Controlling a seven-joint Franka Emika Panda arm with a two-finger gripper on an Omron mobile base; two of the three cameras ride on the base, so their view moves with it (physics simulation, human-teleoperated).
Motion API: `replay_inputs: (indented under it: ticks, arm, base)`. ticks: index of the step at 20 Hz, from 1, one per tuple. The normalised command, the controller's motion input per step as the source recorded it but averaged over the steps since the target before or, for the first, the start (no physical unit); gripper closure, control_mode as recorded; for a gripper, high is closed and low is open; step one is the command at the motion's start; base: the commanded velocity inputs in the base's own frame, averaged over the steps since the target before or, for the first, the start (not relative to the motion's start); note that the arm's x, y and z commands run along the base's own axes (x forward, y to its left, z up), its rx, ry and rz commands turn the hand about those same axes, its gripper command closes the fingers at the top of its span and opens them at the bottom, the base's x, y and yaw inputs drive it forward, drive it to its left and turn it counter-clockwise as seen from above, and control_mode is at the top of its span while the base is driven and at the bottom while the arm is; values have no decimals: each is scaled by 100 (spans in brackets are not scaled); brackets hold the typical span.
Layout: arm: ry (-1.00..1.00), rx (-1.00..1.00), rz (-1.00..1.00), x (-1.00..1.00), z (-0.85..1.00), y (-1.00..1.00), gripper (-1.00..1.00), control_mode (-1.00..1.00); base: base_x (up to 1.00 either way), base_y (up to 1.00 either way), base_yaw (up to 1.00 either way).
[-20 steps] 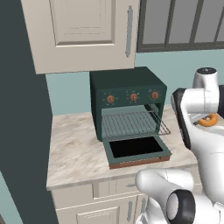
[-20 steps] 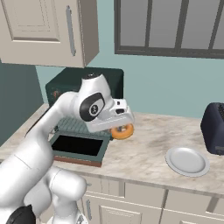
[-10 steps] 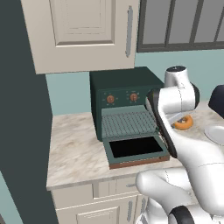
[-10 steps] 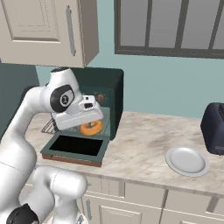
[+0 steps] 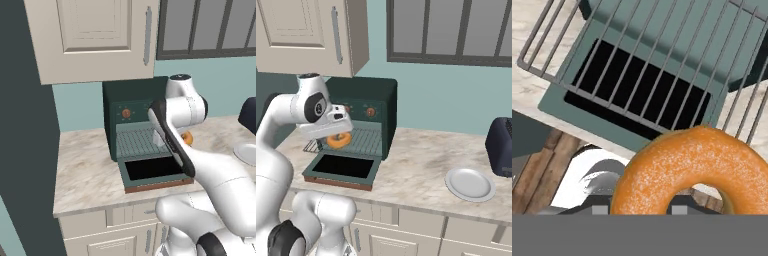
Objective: Pick up the bagel from the plate, place it on the toaster oven rack, close the door, and set the timer.
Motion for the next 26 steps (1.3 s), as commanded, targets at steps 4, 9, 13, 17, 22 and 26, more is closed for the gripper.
replay_inputs:
  ticks: [4,9,13,17,22,26]
  arm:
    - [0,6,8,58,0,49,100,-100]
    - [0,2,6,56,-14,33,100,-100]
    - [-3,0,2,34,-26,16,100,-100]
    - [-5,0,1,29,-32,5,100,-100]
    - [-1,0,0,30,-37,0,100,-100]
    - [0,1,0,23,-38,0,100,-100]
  base:
    - [0,0,0]
    - [0,0,0]
    - [0,0,0]
    - [0,0,0]
    - [0,0,0]
    - [0,0,0]
